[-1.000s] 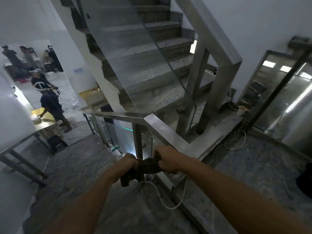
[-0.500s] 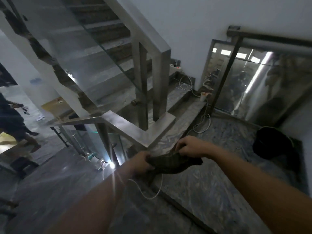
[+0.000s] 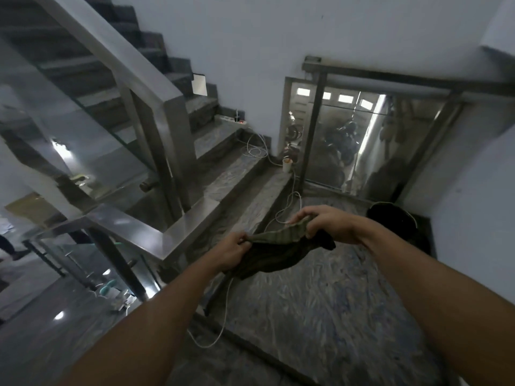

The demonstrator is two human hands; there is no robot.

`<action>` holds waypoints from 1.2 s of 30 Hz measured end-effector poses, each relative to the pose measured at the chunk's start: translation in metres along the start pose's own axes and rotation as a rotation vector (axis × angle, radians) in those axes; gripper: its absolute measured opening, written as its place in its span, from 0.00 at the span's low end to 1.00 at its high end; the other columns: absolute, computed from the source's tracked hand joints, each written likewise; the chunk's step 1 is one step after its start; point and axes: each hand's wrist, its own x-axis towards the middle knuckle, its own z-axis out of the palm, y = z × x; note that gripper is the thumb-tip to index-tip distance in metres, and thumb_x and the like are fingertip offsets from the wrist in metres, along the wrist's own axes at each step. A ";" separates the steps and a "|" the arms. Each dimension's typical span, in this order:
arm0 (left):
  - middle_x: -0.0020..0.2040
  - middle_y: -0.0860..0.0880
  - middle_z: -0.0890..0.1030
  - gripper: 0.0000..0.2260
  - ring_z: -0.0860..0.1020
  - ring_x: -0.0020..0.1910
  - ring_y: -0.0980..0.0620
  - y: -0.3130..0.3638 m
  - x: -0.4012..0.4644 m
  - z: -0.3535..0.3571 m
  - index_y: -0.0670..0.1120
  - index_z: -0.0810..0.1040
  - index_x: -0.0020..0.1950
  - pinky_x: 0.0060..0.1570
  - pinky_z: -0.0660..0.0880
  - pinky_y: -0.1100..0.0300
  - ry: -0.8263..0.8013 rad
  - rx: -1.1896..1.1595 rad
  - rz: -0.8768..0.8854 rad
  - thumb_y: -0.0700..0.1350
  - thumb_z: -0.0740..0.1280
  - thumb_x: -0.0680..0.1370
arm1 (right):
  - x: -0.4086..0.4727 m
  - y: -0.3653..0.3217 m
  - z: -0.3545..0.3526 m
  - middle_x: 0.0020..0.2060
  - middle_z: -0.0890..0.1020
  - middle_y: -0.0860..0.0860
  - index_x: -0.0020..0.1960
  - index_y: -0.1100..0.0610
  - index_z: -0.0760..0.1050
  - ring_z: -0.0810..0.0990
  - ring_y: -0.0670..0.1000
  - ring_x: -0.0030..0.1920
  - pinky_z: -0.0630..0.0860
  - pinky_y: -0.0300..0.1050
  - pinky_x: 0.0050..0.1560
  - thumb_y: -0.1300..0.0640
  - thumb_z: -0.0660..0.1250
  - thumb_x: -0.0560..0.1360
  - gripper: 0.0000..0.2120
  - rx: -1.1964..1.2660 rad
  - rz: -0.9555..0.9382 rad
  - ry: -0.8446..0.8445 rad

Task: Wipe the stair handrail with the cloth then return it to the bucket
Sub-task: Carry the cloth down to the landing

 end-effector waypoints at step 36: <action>0.47 0.53 0.74 0.16 0.73 0.47 0.54 0.306 0.481 -0.076 0.45 0.76 0.58 0.51 0.71 0.59 -0.238 0.260 0.333 0.40 0.73 0.71 | 0.160 -0.011 -0.418 0.42 0.84 0.56 0.46 0.59 0.78 0.82 0.54 0.45 0.78 0.42 0.44 0.67 0.71 0.71 0.06 0.068 0.110 0.729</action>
